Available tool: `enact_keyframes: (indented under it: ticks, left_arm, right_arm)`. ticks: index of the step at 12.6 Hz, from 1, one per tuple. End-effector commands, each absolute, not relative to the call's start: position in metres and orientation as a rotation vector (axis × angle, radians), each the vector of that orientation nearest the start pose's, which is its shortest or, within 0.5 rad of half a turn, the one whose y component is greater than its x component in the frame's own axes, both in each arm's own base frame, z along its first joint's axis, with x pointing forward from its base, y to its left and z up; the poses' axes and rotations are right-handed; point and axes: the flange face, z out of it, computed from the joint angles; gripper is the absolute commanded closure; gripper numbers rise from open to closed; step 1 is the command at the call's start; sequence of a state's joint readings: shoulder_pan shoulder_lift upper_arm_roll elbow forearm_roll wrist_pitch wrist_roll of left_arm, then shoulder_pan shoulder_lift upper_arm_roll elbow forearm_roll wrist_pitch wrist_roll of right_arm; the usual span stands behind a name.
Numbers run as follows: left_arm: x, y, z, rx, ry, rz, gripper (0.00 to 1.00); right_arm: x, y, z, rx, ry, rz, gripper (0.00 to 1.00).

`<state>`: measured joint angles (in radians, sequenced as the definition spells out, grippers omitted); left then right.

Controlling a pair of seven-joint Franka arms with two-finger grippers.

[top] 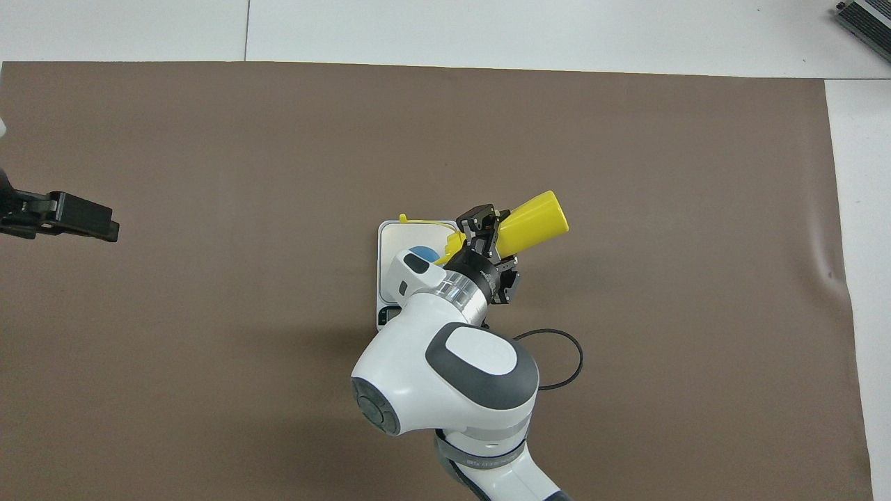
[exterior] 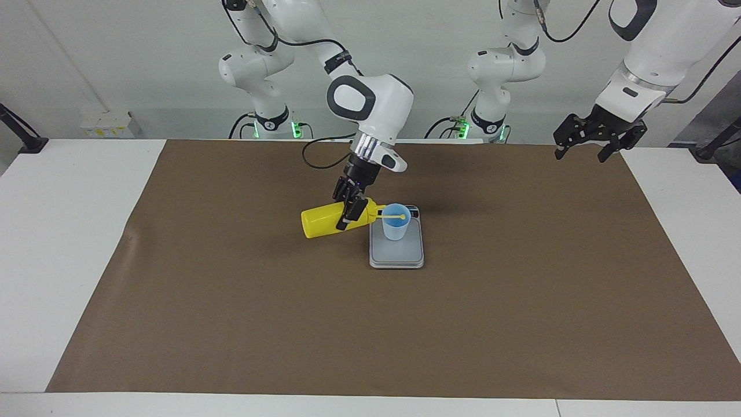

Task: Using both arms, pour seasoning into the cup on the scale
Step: 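Tilt the yellow bottle with the right gripper to pour into the cup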

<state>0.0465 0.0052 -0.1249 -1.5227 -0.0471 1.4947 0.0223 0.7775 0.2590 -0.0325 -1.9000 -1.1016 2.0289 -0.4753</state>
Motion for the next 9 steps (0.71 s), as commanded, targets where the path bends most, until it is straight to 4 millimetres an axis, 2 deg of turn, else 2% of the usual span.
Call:
enact_keyframes:
  ticks: [1,9]
  left_arm:
    - [0.539,-0.0445,0.6387,-3.177,0.143,0.068,0.0]
    - [0.539,-0.0445,0.6387,-3.177,0.146,0.068,0.0]
  right_arm:
    - [0.4849,0.3917,0.3762,1.254,1.669,0.023,1.0]
    - [0.4854,0.3888,0.3759,1.193,1.646,0.012,1.0]
